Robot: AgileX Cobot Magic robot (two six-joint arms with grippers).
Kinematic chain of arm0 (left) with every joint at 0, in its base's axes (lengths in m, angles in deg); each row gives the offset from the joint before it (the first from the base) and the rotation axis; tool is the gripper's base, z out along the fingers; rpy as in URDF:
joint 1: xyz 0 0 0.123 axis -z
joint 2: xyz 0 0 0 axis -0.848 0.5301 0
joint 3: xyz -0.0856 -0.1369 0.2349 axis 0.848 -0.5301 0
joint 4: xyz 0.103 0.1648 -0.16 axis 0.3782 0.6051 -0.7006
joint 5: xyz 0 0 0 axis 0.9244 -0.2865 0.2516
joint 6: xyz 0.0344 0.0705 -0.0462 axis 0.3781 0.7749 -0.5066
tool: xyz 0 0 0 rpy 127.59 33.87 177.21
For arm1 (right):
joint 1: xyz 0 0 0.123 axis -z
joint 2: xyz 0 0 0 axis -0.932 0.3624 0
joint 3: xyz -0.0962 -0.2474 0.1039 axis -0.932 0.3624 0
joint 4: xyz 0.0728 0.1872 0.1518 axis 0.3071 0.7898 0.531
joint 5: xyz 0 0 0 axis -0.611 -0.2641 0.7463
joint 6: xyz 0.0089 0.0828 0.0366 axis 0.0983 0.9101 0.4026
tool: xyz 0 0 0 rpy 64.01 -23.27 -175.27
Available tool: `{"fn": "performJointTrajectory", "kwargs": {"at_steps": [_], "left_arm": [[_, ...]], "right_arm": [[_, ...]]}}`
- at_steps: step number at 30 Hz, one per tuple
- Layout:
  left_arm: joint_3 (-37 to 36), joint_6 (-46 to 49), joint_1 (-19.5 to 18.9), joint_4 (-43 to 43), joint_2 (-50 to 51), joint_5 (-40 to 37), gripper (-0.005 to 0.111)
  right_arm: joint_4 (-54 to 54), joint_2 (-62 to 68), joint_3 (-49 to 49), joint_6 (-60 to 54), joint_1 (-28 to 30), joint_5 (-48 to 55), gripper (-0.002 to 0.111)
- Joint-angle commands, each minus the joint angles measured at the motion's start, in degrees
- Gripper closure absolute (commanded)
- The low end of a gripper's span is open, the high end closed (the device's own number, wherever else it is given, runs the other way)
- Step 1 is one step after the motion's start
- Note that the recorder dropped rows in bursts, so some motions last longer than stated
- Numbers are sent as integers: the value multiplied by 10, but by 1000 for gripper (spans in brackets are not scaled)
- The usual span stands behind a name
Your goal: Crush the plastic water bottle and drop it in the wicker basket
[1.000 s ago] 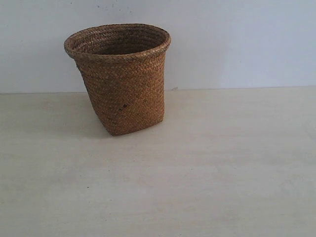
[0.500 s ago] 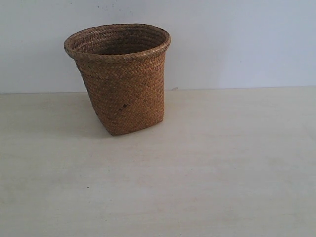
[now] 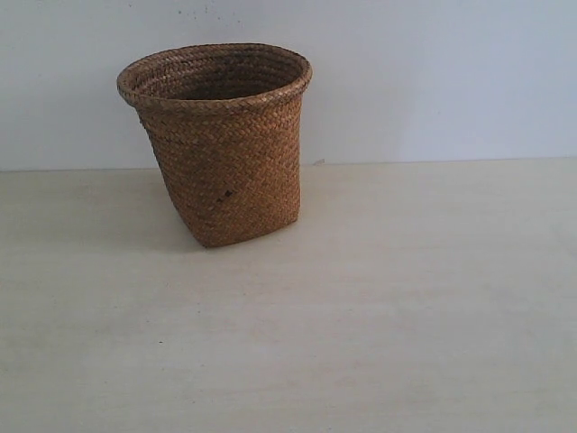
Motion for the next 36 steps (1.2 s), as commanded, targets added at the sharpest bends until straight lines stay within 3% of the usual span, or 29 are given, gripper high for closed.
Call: {"fn": "performJointTrajectory", "kwargs": {"at_steps": [1, 10, 36], "left_arm": [[-2, 3, -2, 0, -2, 1, 103], [-2, 3, -2, 0, -2, 1, 103], [-2, 3, -2, 0, -2, 1, 103]], "right_arm": [[1, -2, 3, -9, -1, 1, 108], [1, -2, 3, -59, 0, 1, 108], [8, -2, 3, -9, 7, 6, 108]]}}
